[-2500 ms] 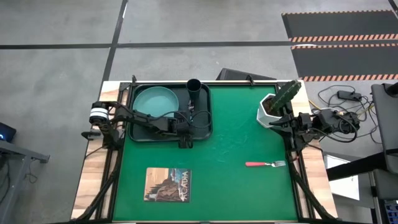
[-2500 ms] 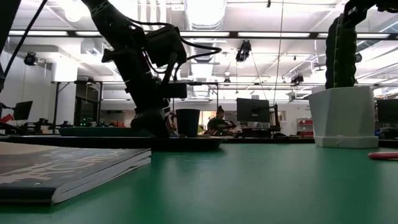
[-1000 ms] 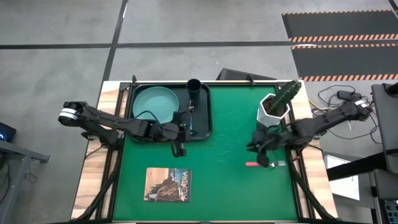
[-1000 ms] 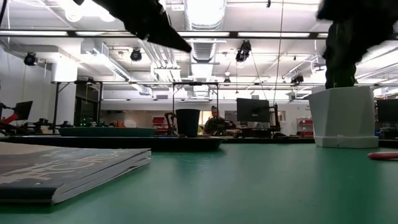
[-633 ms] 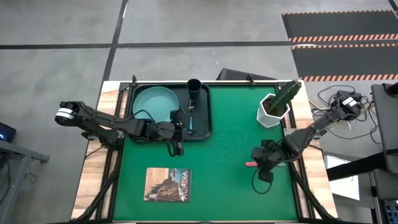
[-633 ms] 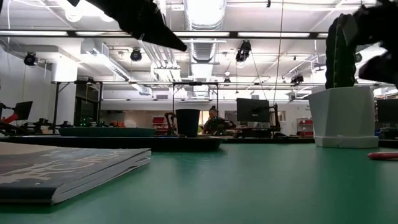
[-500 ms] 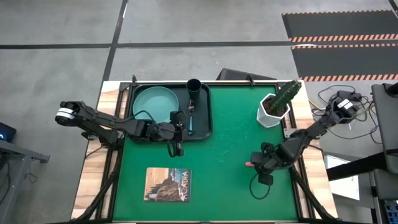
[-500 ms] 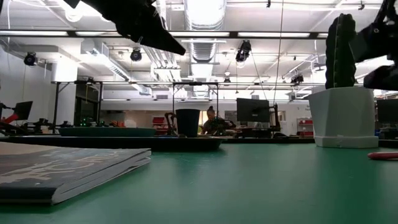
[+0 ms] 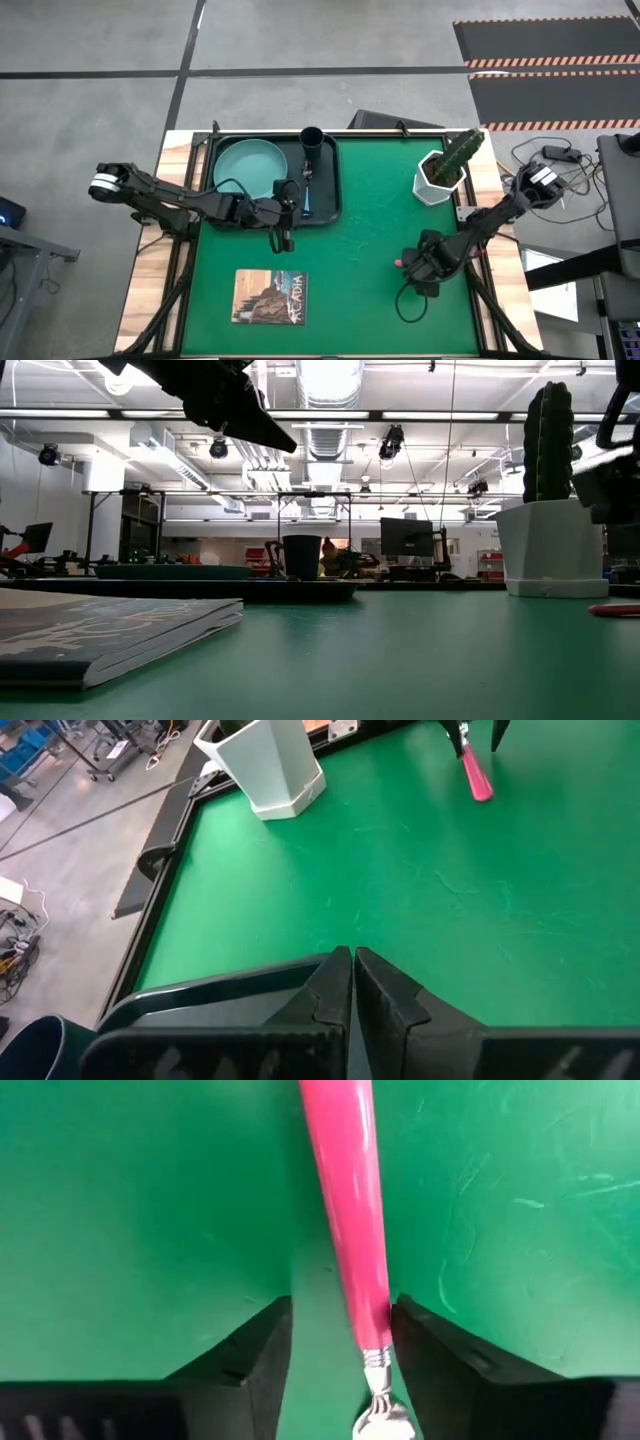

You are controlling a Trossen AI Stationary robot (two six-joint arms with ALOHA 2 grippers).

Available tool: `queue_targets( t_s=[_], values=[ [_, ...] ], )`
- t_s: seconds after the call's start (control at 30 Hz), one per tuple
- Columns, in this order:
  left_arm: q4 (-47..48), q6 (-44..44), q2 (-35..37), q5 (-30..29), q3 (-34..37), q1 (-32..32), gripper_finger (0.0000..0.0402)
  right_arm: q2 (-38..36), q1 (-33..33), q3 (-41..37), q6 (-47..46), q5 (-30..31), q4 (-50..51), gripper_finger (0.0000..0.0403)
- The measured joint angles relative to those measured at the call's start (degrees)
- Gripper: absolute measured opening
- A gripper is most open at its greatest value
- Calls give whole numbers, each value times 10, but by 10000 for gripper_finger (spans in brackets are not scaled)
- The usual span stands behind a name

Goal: Pick and place plate/cup/fork/spoon on tray
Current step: Put the pink fork on the black tray to the right of the blue spoon

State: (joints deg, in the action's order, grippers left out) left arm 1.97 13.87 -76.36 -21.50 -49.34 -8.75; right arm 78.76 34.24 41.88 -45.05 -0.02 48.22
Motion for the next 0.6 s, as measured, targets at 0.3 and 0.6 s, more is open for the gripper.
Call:
queue_targets(
  t_s=[0.3,0.6],
  values=[
    [0,0,0,0,0,0,0,30,0,1,22,0,-2,155],
    [-2,0,0,0,0,0,0,23,0,6,37,2,-5,53]
  ],
)
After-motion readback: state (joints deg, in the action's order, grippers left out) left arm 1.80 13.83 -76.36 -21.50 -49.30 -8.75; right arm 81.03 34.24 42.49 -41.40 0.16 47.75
